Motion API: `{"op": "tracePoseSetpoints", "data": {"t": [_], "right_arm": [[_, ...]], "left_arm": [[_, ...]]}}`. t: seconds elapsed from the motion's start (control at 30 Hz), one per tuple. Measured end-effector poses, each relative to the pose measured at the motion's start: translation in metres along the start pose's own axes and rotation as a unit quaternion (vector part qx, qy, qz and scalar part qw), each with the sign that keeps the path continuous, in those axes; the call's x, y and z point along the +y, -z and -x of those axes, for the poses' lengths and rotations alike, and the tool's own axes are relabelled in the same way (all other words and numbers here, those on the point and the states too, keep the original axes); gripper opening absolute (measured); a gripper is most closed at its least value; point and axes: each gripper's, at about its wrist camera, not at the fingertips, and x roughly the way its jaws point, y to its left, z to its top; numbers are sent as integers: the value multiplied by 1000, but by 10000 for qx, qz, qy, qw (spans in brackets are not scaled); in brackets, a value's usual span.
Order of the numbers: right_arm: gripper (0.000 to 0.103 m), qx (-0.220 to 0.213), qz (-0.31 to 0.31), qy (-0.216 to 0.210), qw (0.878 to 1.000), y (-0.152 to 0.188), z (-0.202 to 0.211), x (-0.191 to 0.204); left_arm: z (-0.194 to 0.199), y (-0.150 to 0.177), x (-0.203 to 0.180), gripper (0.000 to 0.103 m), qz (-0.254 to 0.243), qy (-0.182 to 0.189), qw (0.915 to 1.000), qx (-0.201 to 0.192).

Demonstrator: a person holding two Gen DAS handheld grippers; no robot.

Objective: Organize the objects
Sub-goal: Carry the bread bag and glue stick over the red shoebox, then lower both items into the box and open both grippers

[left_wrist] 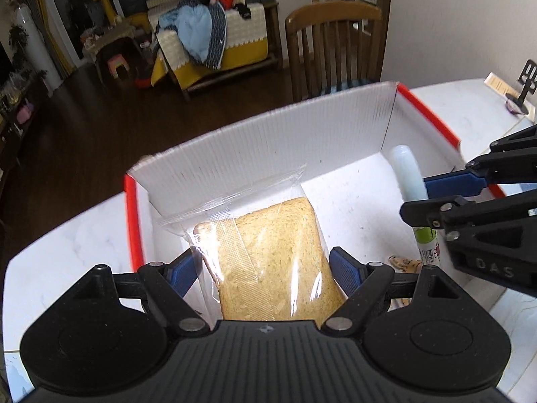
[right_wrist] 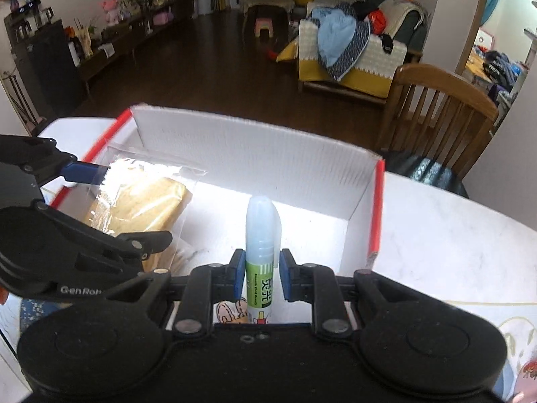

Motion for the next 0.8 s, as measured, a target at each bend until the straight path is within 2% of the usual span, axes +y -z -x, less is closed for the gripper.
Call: {"op": "tracePoseSetpoints", "data": {"t": [0.2, 0.43, 0.67, 0.8], "right_arm": [[20, 389, -25, 52, 9992, -1, -29, 3], [20, 774, 110, 148, 9968, 3, -43, 8], [23, 852, 79, 64, 9963, 7, -41, 7], [27, 789, 93, 60, 9968, 3, -39, 0]], "left_arm": [[-20, 2, -6, 83, -82, -3, 9996, 282], [-31, 4, -5, 83, -143, 7, 9981, 603], [-40, -1, 0, 84, 54, 51, 9957, 927], [-39, -3, 3, 84, 116, 60, 9957, 919]]}}
